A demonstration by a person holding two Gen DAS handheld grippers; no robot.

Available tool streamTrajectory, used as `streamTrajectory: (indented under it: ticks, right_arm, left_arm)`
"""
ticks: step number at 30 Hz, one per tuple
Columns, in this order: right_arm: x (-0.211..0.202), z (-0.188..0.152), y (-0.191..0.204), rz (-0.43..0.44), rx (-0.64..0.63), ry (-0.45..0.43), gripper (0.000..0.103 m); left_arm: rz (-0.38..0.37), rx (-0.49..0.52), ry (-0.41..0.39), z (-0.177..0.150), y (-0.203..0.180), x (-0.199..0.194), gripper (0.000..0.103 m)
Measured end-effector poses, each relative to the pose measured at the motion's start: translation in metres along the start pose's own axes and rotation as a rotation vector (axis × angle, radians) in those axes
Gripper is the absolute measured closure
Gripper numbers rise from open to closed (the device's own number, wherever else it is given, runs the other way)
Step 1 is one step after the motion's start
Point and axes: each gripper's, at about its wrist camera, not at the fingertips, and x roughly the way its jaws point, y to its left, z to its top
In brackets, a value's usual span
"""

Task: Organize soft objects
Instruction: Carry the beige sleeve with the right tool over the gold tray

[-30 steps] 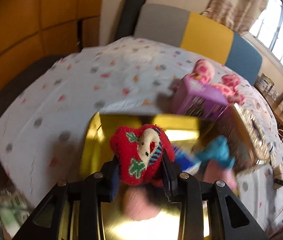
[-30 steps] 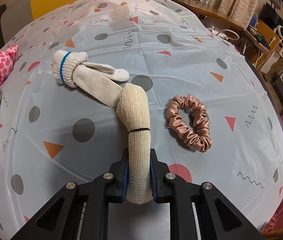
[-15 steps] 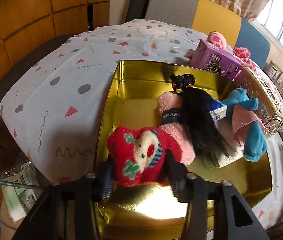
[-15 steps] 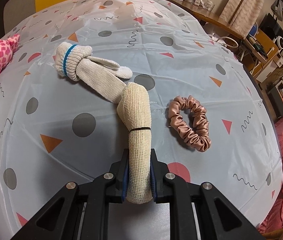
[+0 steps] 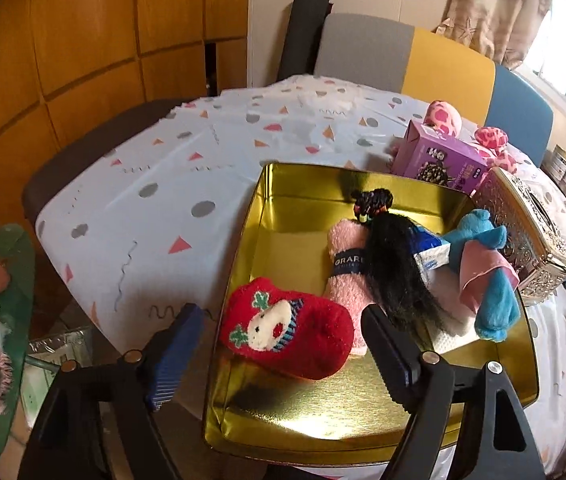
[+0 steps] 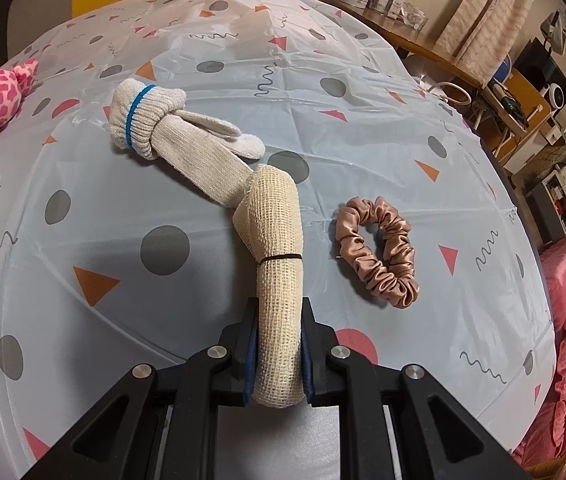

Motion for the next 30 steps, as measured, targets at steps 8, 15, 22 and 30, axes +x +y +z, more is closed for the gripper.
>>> streamTrajectory:
  ticks: [8, 15, 22, 30]
  right_arm:
    - [-0.023, 0.006, -0.001, 0.15, 0.124, -0.017, 0.09]
    - [-0.06, 0.038, 0.047, 0.216, 0.067, -0.079, 0.09]
    - [-0.079, 0.083, 0.106, 0.249, 0.02, -0.111, 0.09]
    - [-0.116, 0.131, 0.175, 0.284, -0.032, -0.175, 0.09]
  left_arm:
    - [0.032, 0.073, -0.06, -0.001, -0.013, -0.014, 0.02]
    - [0.008, 0.076, -0.061, -0.003, -0.016, -0.016, 0.018]
    - [0.002, 0.084, -0.056, -0.006, -0.015, -0.016, 0.015]
    - [-0.013, 0.078, -0.031, -0.009, -0.014, -0.011, 0.014]
